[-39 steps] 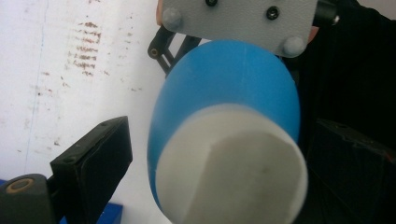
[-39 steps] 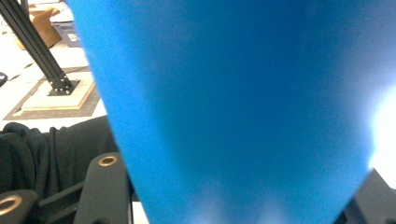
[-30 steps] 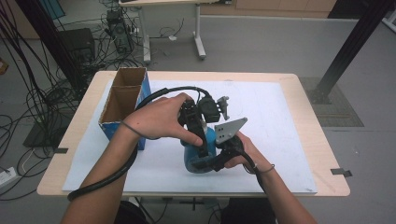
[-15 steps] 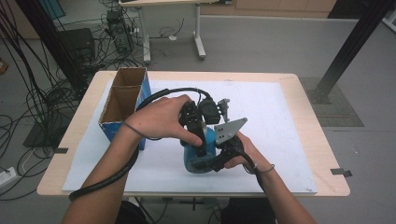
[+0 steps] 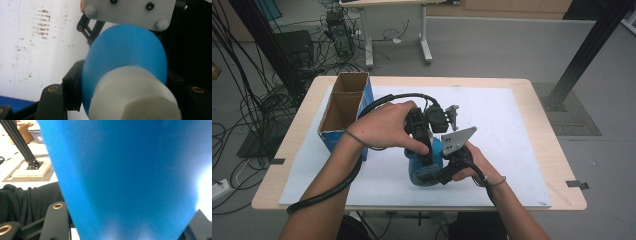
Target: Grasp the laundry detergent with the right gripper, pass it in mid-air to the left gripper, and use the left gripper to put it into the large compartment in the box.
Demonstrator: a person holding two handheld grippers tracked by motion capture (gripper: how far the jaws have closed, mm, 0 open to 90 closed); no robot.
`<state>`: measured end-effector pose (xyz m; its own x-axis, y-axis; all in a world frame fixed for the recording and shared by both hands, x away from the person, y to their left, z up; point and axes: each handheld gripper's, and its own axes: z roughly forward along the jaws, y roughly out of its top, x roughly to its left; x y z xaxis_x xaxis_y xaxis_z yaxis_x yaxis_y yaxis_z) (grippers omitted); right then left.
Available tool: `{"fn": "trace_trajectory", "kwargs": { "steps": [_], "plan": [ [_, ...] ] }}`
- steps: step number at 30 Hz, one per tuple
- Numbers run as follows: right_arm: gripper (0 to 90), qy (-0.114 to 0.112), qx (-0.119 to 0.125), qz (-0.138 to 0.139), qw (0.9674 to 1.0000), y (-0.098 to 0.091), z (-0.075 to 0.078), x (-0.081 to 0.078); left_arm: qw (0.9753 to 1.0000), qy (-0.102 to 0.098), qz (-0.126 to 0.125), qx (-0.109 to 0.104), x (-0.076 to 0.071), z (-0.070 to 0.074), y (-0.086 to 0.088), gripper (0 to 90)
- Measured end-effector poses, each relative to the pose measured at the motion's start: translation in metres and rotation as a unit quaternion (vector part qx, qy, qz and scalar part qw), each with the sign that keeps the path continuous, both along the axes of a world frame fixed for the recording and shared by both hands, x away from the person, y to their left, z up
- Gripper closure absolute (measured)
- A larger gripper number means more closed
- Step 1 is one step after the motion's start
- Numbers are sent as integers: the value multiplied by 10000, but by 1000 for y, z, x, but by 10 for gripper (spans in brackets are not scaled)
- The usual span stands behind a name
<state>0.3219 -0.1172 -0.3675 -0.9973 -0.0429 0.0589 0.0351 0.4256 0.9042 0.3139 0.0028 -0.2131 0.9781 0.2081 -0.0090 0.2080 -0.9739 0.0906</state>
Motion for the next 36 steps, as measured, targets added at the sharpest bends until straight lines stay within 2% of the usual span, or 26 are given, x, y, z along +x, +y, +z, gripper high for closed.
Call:
{"fn": "trace_trajectory", "kwargs": {
  "steps": [16,36],
  "plan": [
    [409,-18,10,-5,10000,-1,0,0,9999,87,77,22,2,0,-1,354],
    [409,-47,28,-3,10000,0,1,0,9999,57,95,-43,1,1,0,354]
  ]
}}
